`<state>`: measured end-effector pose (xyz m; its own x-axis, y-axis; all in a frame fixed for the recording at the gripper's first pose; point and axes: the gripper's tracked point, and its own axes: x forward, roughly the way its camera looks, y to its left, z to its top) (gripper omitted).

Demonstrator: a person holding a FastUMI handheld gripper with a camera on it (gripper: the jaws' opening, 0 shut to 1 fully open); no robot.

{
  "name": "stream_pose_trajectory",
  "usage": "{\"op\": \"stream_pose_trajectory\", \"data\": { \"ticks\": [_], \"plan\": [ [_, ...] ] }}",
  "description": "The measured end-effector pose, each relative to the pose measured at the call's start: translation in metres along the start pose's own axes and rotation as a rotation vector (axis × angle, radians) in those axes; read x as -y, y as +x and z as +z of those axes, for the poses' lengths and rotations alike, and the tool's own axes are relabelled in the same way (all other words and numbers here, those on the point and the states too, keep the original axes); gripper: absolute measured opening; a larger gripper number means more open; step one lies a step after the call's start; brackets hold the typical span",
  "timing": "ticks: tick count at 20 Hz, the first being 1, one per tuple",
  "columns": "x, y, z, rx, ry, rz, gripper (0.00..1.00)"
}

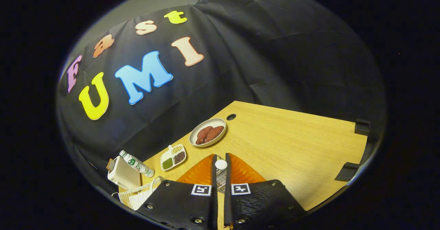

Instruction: Take the plate from the dish rack, then take the spoon from the basket and place it into the plate.

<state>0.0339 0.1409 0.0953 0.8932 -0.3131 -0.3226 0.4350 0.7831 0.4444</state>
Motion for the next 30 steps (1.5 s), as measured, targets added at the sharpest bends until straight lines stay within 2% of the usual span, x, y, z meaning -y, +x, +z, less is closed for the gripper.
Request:
{"op": "stream_pose_trajectory", "data": {
  "ticks": [6,12,21,25,30],
  "plan": [
    [-0.024,-0.052,0.029,0.063,-0.054,0.067,0.07],
    [-0.071,-0.109,0.010,0.034,-0.104,0.202,0.07],
    [-0.133,-0.195,-0.080,-0.129,-0.199,0.424,0.07],
    [-0.140,-0.220,-0.127,-0.219,-0.251,0.488,0.07],
    [-0.131,-0.230,-0.183,-0.336,-0.317,0.511,0.07]
  ]
}}
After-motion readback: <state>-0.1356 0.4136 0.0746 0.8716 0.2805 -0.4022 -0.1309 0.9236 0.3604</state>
